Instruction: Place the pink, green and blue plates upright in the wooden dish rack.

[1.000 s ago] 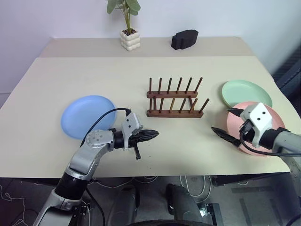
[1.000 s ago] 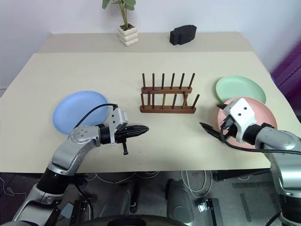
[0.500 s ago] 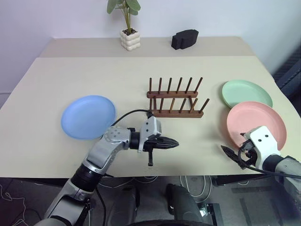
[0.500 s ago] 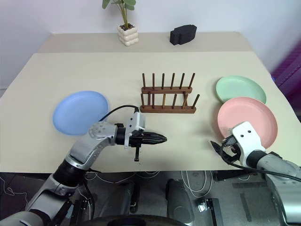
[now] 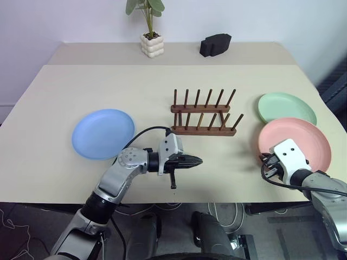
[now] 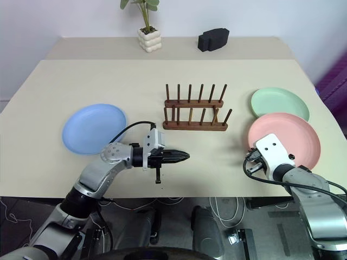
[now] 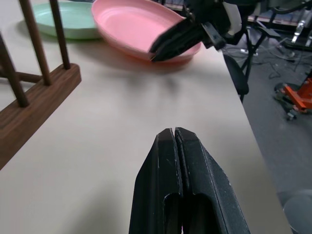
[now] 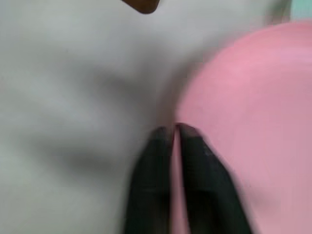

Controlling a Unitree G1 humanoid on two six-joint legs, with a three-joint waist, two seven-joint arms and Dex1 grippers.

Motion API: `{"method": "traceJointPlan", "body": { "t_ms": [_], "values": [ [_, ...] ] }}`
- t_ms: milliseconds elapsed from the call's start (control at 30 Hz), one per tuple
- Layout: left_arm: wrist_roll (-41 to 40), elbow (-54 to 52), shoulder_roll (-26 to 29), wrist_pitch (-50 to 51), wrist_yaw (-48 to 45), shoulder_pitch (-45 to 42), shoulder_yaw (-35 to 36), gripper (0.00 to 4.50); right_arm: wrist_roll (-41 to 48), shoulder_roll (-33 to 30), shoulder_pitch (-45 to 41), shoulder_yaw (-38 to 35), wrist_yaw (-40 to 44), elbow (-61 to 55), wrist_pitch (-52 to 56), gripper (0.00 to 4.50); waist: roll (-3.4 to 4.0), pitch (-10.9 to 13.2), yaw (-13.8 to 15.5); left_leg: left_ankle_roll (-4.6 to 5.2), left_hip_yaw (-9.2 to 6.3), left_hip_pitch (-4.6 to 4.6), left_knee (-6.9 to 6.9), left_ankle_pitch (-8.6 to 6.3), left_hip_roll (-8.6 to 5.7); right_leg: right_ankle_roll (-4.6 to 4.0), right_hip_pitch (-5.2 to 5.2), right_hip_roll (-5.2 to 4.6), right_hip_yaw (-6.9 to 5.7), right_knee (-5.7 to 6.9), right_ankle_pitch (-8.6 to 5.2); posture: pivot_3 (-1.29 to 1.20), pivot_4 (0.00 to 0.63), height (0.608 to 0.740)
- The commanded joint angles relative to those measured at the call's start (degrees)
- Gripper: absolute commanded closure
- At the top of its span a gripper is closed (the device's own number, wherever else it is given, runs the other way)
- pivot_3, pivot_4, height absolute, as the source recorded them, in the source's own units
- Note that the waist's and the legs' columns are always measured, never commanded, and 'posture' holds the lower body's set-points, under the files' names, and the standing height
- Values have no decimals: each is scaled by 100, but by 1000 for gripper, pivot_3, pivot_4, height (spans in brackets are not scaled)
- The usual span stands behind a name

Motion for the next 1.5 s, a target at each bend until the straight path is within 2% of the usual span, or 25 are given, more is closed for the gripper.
{"method": "traceJointPlan", "body": {
  "t_ms": [33,300,433,567,667,867,1000,1133,1267,1500],
  "values": [
    [-40,-136,-32,-145,9,-10,53,4500,-95,-60,32,-75,-9,-119,-68,4426,0,0,2,0,0,0,0,0,0,0,0,0,0,0,0,0,150,736],
    [122,562,-222,-614,-141,-202,-31,4500,-208,-231,243,-399,50,-384,-76,4426,1,0,5,0,1,-1,0,0,-2,0,-1,0,-1,0,0,0,150,736],
    [218,1063,-313,-987,-262,-280,-19,4500,-69,-502,100,-778,382,-672,-223,4426,1,0,-4,0,2,-1,-1,0,-3,0,-2,2,-1,1,0,0,150,736],
    [271,1192,-343,-1158,-281,-298,30,4500,293,-806,-662,-1217,756,-805,-613,4426,-1,1,-28,0,4,-1,0,0,-3,1,-4,3,-1,1,0,0,150,736],
    [282,1108,-338,-1130,-210,-293,77,4500,648,-765,-1518,-1279,864,-582,-864,4426,-1,2,-20,0,3,-1,-2,0,-2,1,-5,4,-1,1,1,0,150,736],
    [306,1064,-298,-1127,2,-251,211,4500,1836,-226,-3486,-1001,999,257,-948,4426,-4,5,-5,1,-2,-18,3,0,-3,-19,-14,2,-2,0,15,0,150,736],
    [264,714,-205,-916,254,-130,356,4500,3747,281,-4461,-1177,1177,634,-151,4426,-2,5,-13,2,-7,-26,2,1,2,-19,-25,2,-3,6,16,0,150,736],
    [246,477,-162,-769,448,-13,446,4500,4778,442,-4624,-1324,1070,964,229,4426,-2,5,8,2,-20,-37,1,1,5,-19,-28,2,-12,5,16,0,150,736],
    [228,248,-117,-641,604,117,528,4500,5778,765,-4775,-1505,524,1464,488,4426,-1,5,-7,3,-12,-39,10,1,2,-19,-28,-6,-5,5,17,0,150,736],
    [100,-62,-65,-542,760,184,712,4500,6743,1178,-4689,-1684,-332,1814,434,4426,3,4,-14,3,-11,-41,5,1,4,-18,-38,-1,-6,13,17,0,150,736]
  ]
}}
